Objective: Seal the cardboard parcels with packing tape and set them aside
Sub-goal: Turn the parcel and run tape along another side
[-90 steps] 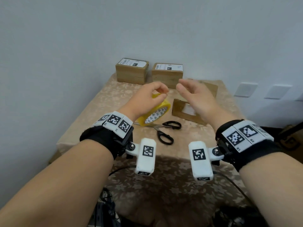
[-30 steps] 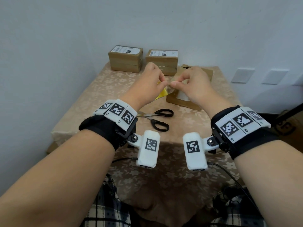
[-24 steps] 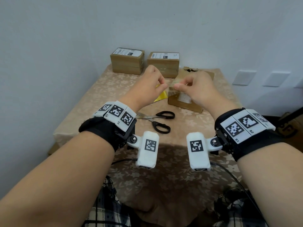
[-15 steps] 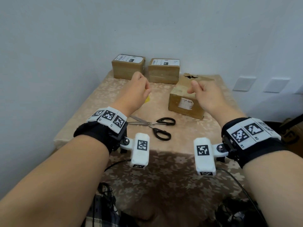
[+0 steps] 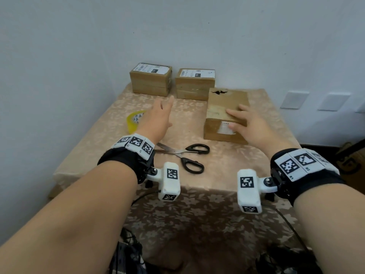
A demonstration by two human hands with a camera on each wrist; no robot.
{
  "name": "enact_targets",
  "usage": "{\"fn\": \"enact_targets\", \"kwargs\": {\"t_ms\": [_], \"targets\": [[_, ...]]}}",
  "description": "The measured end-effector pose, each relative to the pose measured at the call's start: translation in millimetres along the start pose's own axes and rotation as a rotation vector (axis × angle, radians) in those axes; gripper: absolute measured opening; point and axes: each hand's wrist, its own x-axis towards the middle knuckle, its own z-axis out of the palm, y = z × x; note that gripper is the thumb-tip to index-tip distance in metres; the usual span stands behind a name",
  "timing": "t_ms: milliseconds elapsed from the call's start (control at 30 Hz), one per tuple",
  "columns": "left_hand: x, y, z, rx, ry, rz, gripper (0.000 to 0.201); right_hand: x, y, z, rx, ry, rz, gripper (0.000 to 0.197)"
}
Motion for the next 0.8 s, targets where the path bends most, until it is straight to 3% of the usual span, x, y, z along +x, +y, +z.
{"fn": "enact_targets", "kwargs": {"t_ms": [67, 133, 200, 300, 367, 467, 600, 700, 800], "targets": [[-2.1, 7.0, -8.1, 0.097, 0.007, -0.013, 0.05, -1.6, 5.4, -8.3, -0.07, 0.048, -0.013, 0.041], [-6.4, 19.6, -18.5, 0.096, 0.054, 0.077, 0.041, -4.0, 3.6, -14.0, -0.274, 0.108, 0.014, 0.04], [-13.8, 37.2, -26.6, -0.04, -0.045, 0.199, 0.041, -7.7, -8.3, -13.8, -0.397, 0.11, 0.081, 0.039], [-26.0, 59.7, -22.8, -0.141, -0.353, 0.22, 0.056, -9.1, -25.1, -0.5, -0.398, 0.055, 0.155, 0.09], [-30.8, 65.1, -14.5, -0.132, -0.405, 0.191, 0.064, -9.2, -29.4, 10.2, -0.432, 0.054, 0.172, 0.1], [-31.4, 60.9, -11.1, -0.224, -0.295, 0.129, 0.059, -10.0, -31.8, 11.8, -0.42, 0.084, 0.156, 0.07], [-29.1, 52.1, -18.0, -0.423, -0.148, 0.055, 0.056, -11.9, -25.9, -3.8, -0.376, 0.012, 0.012, 0.052], [-27.4, 49.6, -23.8, -0.546, -0.048, 0.005, 0.056, -18.2, -11.7, -17.6, -0.253, -0.041, -0.043, 0.053], [-26.7, 51.5, -24.6, -0.624, -0.055, 0.005, 0.049, -19.2, 0.9, -24.9, -0.387, 0.138, 0.017, 0.064]]}}
